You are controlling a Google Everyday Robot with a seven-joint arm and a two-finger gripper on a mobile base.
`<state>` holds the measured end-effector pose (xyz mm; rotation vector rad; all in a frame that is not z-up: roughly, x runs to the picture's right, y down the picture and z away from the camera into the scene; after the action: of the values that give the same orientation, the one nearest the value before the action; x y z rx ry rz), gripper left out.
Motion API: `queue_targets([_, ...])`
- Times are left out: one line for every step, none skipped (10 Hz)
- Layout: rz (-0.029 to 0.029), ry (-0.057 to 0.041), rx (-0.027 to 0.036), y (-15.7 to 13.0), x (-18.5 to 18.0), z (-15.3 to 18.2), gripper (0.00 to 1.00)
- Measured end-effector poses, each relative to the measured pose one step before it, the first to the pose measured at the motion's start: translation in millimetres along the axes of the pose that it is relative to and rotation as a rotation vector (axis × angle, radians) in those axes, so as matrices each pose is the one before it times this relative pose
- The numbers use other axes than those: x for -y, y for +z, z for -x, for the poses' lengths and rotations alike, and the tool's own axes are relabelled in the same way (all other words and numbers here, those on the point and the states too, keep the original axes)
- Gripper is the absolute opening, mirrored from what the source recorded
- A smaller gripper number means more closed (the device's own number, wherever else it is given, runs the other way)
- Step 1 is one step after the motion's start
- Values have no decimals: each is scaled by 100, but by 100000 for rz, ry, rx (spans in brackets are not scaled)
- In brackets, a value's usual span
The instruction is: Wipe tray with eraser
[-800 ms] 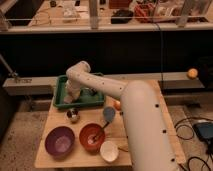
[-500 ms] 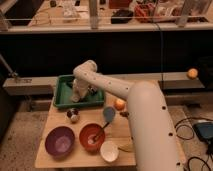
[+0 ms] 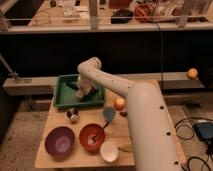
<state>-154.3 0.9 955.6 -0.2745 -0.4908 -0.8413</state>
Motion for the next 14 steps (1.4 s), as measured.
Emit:
queue_targets([-1182,-1966,532,274,1507,707,0])
queue_targets([-881,-1312,557,307,1222,645,0])
queue_targets([-1257,-2283,871,491,1790,1039,0])
queue_targets([-1216,-2788,1084,522,1614,987,0])
queue_targets([-1006,-2960,1289,538,1387,822,0])
queue_targets([-646,-2554,1221,438,890,548,0])
queue_targets([-173,-2019,824,92,533,431,0])
queue_targets([145,-2390,1425,-75,93,824,0])
queue_targets([313,-2121,1627,-17,-239,929,0])
queue_targets([449,-2361,2108,92,-418,1176,0])
queue_targets([437,-2848,2476,101,-335,1329,0])
queue_targets([554,-1756,1665,82,-414,778,0])
queue_targets([340,-593,431,16,-191,157,0])
queue_targets([1068,957,-174,-421,-1579,-727,0])
